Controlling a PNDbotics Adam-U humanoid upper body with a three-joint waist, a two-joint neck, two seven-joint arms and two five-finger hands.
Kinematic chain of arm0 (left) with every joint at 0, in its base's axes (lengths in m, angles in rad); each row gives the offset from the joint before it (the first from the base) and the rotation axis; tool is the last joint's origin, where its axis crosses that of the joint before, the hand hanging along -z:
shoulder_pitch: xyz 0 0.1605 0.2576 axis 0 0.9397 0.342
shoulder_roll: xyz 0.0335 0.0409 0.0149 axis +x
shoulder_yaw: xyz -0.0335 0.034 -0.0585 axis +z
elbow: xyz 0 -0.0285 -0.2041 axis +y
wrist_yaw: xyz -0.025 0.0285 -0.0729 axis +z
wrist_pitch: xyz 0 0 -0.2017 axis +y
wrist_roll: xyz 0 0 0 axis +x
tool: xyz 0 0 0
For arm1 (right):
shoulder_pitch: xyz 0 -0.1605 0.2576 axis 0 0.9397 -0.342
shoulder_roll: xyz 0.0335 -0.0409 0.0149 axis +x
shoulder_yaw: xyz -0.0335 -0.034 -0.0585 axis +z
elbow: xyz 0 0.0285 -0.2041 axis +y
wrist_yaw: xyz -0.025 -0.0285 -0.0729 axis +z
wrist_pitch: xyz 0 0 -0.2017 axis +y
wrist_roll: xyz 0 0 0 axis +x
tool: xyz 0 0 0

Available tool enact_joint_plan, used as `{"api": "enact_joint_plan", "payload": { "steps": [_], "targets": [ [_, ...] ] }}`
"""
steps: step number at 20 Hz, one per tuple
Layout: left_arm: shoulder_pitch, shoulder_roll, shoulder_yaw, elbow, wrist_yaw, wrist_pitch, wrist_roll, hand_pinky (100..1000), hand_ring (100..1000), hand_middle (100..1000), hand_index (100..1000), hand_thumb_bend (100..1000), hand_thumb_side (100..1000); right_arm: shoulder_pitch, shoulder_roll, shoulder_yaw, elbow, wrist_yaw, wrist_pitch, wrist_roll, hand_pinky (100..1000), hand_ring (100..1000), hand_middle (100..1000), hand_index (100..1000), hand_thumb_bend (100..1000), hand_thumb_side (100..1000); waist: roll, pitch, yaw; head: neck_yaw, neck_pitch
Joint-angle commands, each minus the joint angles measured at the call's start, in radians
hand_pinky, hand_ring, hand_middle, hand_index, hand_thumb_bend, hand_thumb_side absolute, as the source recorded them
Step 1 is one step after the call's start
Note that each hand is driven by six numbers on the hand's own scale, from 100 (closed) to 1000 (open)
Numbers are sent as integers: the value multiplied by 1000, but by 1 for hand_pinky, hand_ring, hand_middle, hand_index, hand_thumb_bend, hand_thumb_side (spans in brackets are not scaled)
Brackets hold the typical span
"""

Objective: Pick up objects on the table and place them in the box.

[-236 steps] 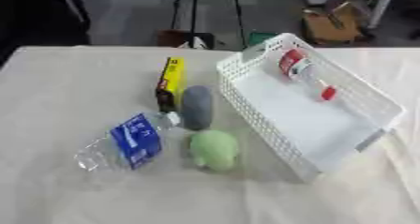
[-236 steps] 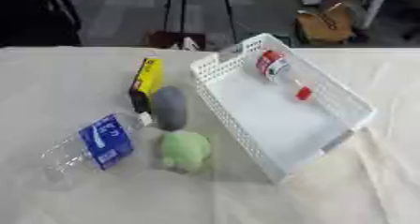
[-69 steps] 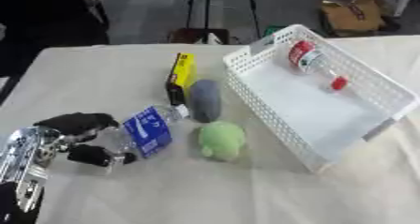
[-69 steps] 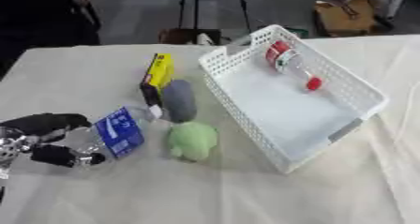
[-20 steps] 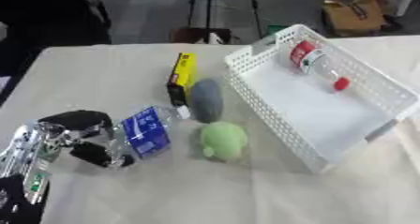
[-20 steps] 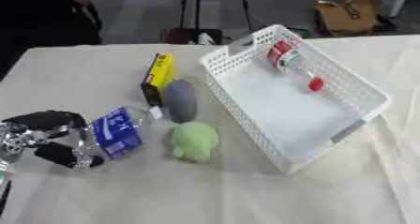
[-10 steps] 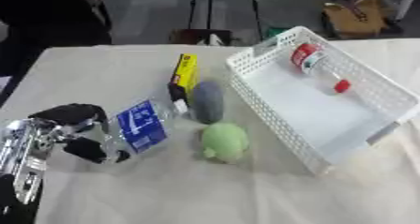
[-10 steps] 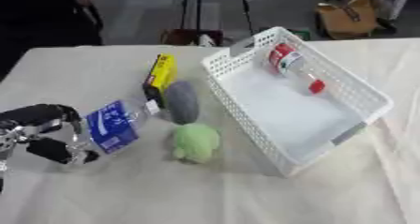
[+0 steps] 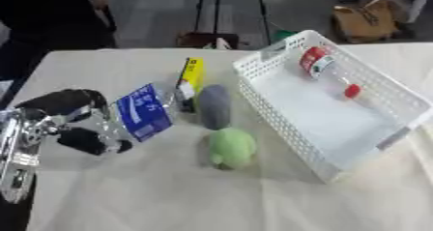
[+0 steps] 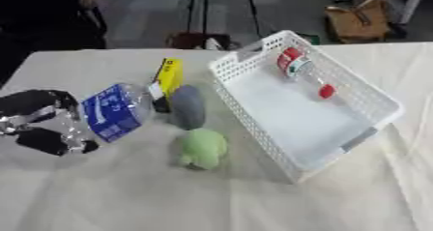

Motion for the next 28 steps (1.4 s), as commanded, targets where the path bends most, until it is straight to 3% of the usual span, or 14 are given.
{"api": "enact_joint_plan", "payload": {
  "steps": [1, 10, 20, 24, 28],
  "targets": [
    [-31, 44, 3, -34, 20, 5, 1, 919, 879, 848, 638, 100, 712, -8, -18, 0, -17, 1, 0, -3, 679, 603, 530, 750, 100, 855, -3, -21, 1, 0, -3],
    [-150, 93, -21, -67, 86, 9, 1, 913, 878, 848, 637, 100, 677, -8, -16, 5, -17, -1, 0, 0, 679, 604, 530, 750, 100, 856, -3, -28, -10, 2, -8],
    [-293, 126, -63, 10, 157, 5, 15, 906, 879, 849, 624, 100, 663, -10, -12, 16, -17, -9, -3, 10, 679, 604, 530, 750, 100, 856, 0, -36, -38, 15, -8],
    [-350, 117, -73, 68, 202, 14, 65, 908, 894, 849, 594, 100, 678, -12, -9, 21, -17, -15, -5, 15, 679, 605, 530, 750, 100, 856, 2, -39, -55, 26, -8],
    [-372, 100, -79, 124, 324, 47, 175, 909, 907, 851, 549, 100, 678, -15, -7, 25, -17, -20, -7, 19, 679, 605, 530, 750, 100, 855, 4, -39, -65, 30, -12]
  ]
}}
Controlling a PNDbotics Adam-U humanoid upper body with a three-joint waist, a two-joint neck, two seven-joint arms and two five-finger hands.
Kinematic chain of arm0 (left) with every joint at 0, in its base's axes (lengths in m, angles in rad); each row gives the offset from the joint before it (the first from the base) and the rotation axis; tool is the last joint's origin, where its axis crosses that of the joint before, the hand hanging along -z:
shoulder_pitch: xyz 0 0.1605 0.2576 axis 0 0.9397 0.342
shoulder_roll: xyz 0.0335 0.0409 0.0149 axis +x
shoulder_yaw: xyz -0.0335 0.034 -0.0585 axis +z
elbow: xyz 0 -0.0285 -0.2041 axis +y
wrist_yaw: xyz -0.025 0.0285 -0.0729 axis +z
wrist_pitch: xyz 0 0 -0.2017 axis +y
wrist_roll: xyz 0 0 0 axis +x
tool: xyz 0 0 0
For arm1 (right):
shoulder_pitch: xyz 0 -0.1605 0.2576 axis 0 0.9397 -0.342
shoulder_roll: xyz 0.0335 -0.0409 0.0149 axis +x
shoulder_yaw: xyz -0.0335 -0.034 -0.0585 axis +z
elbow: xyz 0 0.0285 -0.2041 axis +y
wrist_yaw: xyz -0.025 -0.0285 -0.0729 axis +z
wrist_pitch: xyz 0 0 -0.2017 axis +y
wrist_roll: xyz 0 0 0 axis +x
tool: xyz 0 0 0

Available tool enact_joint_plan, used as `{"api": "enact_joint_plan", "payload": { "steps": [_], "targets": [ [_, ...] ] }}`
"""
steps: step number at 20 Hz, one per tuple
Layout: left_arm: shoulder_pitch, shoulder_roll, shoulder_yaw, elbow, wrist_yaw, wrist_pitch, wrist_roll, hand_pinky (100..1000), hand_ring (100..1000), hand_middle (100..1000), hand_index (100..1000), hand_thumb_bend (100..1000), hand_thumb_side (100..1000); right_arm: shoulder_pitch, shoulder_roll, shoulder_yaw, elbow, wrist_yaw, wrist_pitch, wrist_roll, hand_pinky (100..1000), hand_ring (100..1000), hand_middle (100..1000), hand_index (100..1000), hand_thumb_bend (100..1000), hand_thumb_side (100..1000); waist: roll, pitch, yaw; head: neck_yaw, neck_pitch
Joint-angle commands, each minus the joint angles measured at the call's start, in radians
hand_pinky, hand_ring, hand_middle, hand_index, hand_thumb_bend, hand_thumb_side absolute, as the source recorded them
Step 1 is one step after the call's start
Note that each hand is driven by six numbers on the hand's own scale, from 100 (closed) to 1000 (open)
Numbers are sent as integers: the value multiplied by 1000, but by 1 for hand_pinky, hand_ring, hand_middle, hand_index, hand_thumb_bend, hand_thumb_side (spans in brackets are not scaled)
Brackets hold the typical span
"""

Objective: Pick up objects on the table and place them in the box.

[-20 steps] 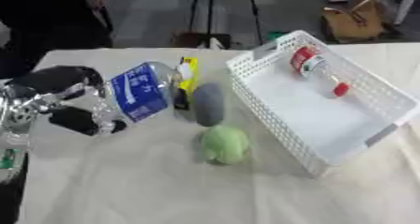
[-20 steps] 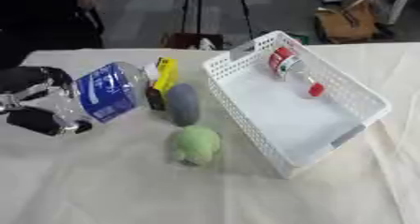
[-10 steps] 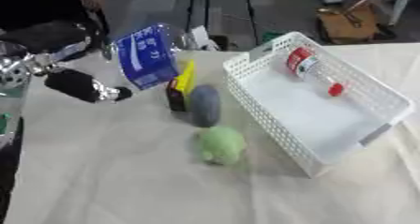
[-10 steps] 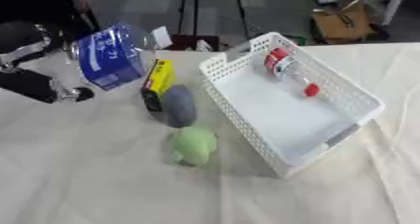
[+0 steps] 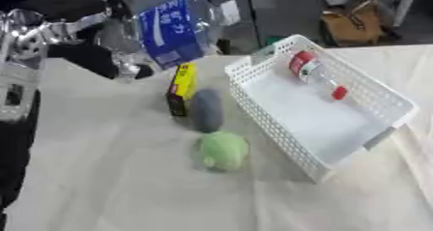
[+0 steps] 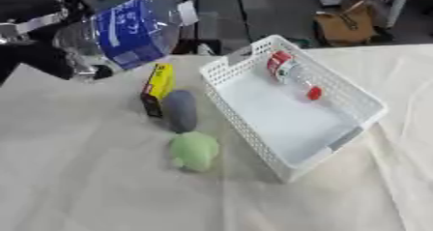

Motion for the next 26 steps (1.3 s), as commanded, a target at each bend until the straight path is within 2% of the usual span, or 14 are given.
{"api": "enact_joint_plan", "payload": {
  "steps": [1, 4, 9, 14, 20, 26],
  "targets": [
    [-28, 6, -1, 33, 106, 24, 81, 909, 907, 851, 549, 100, 678, -15, -8, 4, -17, -12, -2, 6, 679, 605, 530, 750, 100, 855, -3, -22, -4, 4, -12],
    [-33, -4, -12, 81, 181, 37, 122, 908, 910, 851, 534, 100, 679, -19, -6, 7, -17, -15, -4, 9, 679, 605, 530, 750, 100, 855, -2, -20, -12, 5, -16],
    [-67, -16, -45, 173, 212, 12, 163, 900, 915, 858, 532, 100, 702, -24, -2, 13, -17, -22, -6, 16, 679, 605, 529, 750, 100, 855, -2, -18, -27, 13, -18],
    [-125, -12, -89, 333, 259, -90, 239, 889, 914, 858, 527, 100, 724, -30, 2, 20, -17, -31, -9, 25, 679, 605, 529, 750, 100, 856, -1, -15, -47, 28, -22],
    [-208, -26, -110, 497, 267, -247, 276, 896, 921, 868, 540, 100, 715, -42, 6, 32, -17, -43, -14, 38, 679, 606, 529, 750, 100, 854, 4, -4, -76, 52, -36],
    [-283, -50, -117, 601, 182, -322, 303, 894, 915, 868, 560, 100, 699, -62, 8, 41, -17, -56, -21, 50, 680, 606, 528, 750, 100, 854, 14, 15, -113, 77, -60]
  ]
}}
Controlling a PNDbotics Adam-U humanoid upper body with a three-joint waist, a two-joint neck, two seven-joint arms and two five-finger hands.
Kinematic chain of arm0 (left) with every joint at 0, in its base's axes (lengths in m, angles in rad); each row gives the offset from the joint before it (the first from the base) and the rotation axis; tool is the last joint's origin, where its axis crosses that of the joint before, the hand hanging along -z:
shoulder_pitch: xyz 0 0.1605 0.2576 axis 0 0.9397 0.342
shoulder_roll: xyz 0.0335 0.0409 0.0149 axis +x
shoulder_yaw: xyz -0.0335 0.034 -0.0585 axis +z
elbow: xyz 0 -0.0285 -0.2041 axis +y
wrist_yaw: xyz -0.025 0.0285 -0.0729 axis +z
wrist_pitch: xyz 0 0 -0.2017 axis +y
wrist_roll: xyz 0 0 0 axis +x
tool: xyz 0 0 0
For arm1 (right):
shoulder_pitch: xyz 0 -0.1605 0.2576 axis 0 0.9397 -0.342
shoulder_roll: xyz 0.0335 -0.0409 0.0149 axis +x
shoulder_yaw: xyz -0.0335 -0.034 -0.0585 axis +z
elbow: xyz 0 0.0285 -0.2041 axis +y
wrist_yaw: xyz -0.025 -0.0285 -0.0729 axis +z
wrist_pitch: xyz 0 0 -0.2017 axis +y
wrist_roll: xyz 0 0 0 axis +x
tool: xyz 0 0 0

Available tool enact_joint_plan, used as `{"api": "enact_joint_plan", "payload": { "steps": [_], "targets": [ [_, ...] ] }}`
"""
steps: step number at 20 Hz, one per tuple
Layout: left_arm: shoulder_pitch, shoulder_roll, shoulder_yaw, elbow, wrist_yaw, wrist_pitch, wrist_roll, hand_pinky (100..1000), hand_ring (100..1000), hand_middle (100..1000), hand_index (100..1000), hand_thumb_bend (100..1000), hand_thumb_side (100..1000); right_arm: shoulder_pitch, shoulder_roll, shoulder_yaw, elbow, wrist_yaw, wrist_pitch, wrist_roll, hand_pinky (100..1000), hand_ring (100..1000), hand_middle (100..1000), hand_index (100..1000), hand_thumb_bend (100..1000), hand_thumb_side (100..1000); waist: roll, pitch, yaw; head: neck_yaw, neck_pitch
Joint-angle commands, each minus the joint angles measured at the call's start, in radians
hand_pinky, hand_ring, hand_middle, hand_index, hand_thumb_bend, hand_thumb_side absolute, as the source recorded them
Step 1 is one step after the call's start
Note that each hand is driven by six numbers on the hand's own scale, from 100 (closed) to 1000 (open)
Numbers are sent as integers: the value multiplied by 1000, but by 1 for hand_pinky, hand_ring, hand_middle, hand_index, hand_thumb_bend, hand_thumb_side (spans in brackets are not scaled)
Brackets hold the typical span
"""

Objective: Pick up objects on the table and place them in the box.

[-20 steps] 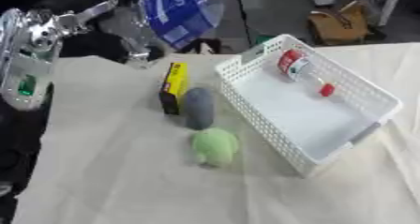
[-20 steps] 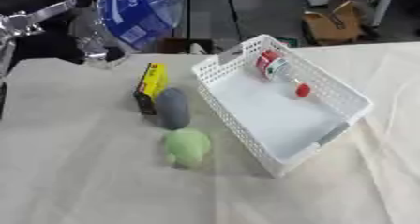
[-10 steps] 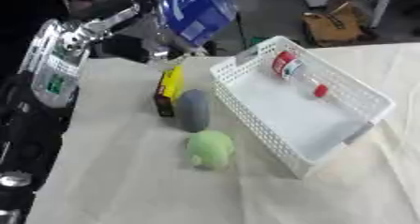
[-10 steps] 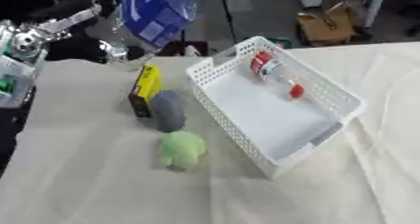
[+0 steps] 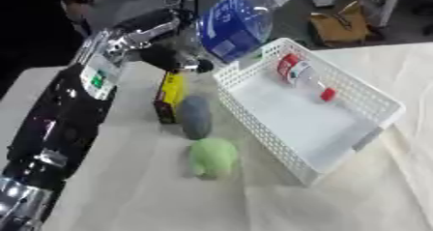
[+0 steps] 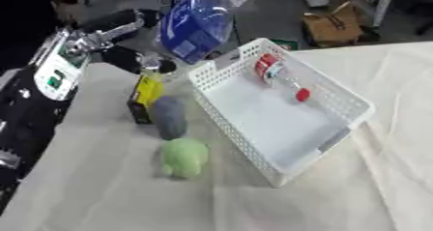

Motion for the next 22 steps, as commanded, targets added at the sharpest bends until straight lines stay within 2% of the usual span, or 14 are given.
{"api": "enact_joint_plan", "payload": {
  "steps": [1, 7, 14, 22],
  "targets": [
    [-49, 7, -2, 34, -56, -39, 22, 894, 915, 868, 560, 100, 699, -19, -9, 3, -17, -12, -5, 8, 680, 606, 528, 750, 100, 854, -2, -13, -6, 14, -20],
    [-122, -17, -2, 129, -231, -126, 127, 895, 908, 872, 610, 100, 668, -53, -3, 13, -17, -23, -14, 16, 680, 607, 528, 750, 100, 852, 13, 14, -58, 45, -52],
    [-157, -41, -2, 172, -351, -220, 290, 894, 897, 859, 596, 100, 621, -75, 0, 22, -17, -35, -21, 28, 681, 607, 528, 750, 100, 849, 34, 34, -106, 78, -63],
    [-174, -47, 0, 191, -492, -251, 446, 892, 882, 852, 613, 100, 580, -99, 8, 34, -17, -50, -29, 39, 681, 607, 527, 750, 100, 845, 52, 50, -156, 139, -72]
  ]
}}
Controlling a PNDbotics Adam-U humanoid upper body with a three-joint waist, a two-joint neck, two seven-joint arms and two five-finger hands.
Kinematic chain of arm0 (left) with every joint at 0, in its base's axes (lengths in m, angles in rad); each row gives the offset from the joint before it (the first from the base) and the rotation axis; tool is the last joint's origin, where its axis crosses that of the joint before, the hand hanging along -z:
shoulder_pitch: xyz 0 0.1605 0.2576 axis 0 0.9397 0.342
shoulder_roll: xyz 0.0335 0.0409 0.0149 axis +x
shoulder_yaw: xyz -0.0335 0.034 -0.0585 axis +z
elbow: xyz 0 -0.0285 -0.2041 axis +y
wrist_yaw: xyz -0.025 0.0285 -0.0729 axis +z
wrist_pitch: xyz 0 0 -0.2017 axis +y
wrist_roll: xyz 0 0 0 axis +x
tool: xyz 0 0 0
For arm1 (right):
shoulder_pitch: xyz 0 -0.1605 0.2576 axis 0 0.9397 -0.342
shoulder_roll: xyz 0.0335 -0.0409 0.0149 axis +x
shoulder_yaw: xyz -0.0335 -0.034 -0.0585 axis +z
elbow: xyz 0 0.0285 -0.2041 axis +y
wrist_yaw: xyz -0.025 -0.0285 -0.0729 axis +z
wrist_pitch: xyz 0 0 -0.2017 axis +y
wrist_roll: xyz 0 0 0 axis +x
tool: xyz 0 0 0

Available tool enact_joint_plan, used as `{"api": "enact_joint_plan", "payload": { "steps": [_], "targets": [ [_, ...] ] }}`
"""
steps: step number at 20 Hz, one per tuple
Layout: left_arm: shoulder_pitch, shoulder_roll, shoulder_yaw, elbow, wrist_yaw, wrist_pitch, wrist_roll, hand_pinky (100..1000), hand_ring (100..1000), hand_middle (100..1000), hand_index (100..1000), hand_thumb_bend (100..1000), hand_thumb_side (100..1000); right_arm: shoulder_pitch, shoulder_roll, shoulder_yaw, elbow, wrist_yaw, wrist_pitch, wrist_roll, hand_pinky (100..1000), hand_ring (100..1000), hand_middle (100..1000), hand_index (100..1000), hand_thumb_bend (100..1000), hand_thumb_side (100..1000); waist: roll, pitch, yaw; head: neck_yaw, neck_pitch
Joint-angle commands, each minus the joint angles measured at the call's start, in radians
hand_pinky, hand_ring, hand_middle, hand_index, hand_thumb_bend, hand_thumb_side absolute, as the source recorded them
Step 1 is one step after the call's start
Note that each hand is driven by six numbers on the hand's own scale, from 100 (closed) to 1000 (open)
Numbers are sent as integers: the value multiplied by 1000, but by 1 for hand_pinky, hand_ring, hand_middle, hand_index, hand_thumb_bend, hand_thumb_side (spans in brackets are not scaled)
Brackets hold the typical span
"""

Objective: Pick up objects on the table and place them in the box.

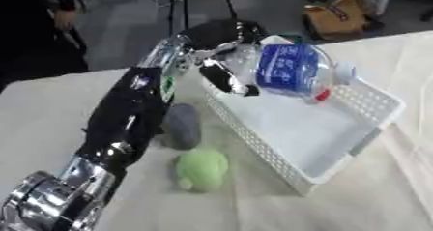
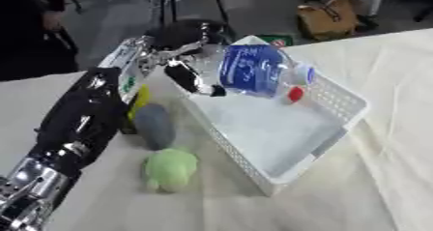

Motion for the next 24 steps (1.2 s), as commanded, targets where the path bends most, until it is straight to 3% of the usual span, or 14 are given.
{"api": "enact_joint_plan", "payload": {
  "steps": [1, 6, 7, 8, 9, 10, 11, 13, 15, 18, 21, 22, 24],
  "targets": [
    [-35, 14, 6, -4, -58, -7, 61, 891, 879, 852, 637, 100, 569, -22, -2, 6, -17, -11, -4, 6, 681, 607, 527, 750, 100, 845, -3, -16, -16, 24, -16],
    [-34, 16, 24, 21, -179, -1, 157, 890, 876, 850, 660, 100, 560, -39, 4, 16, -17, -24, -11, 15, 681, 607, 527, 750, 100, 847, 9, -6, -55, 48, -27],
    [-33, 16, 29, 28, -200, 4, 173, 894, 878, 854, 750, 100, 575, -42, 4, 18, -17, -26, -12, 16, 681, 607, 527, 750, 100, 848, 12, -3, -64, 53, -30],
    [-34, 15, 36, 36, -223, 13, 188, 894, 878, 854, 750, 100, 575, -46, 5, 20, -17, -28, -13, 18, 681, 607, 527, 750, 100, 848, 15, 0, -73, 58, -33],
    [-34, 14, 42, 43, -243, 21, 204, 903, 883, 864, 856, 100, 592, -48, 5, 21, -17, -30, -14, 20, 681, 607, 527, 750, 100, 848, 17, 3, -79, 61, -36],
    [-34, 13, 48, 49, -258, 30, 224, 903, 883, 864, 856, 100, 592, -50, 6, 22, -17, -32, -14, 22, 681, 607, 527, 750, 100, 848, 18, 5, -84, 63, -38],
    [-34, 12, 51, 55, -270, 36, 240, 917, 893, 885, 959, 100, 620, -50, 6, 23, -17, -34, -15, 24, 681, 607, 527, 750, 100, 849, 19, 6, -87, 64, -39],
    [-35, 13, 48, 64, -300, 37, 254, 935, 910, 918, 1000, 102, 662, -49, 4, 22, -17, -36, -14, 27, 681, 607, 527, 750, 100, 849, 19, 7, -86, 63, -37],
    [-36, 15, 44, 71, -342, 24, 240, 948, 928, 946, 1000, 187, 676, -47, 3, 22, -17, -38, -14, 28, 681, 607, 527, 750, 100, 849, 18, 6, -83, 60, -35],
    [-37, 18, 51, 73, -387, 25, 220, 956, 939, 959, 1000, 204, 677, -45, 2, 22, -17, -39, -13, 30, 681, 607, 527, 750, 100, 848, 17, 5, -79, 58, -32],
    [-37, 20, 52, 75, -410, 23, 203, 980, 961, 994, 1000, 304, 753, -43, 1, 22, -17, -40, -13, 31, 681, 607, 526, 750, 100, 849, 15, 3, -76, 57, -30],
    [-37, 21, 53, 75, -415, 20, 197, 986, 964, 1000, 1000, 374, 825, -42, 1, 22, -17, -41, -13, 32, 681, 607, 526, 750, 100, 848, 14, 2, -76, 58, -30],
    [-38, 22, 55, 75, -418, 15, 188, 985, 961, 1000, 1000, 525, 871, -42, 1, 22, -17, -41, -12, 32, 681, 607, 526, 750, 100, 848, 13, 0, -76, 60, -30]
  ]
}}
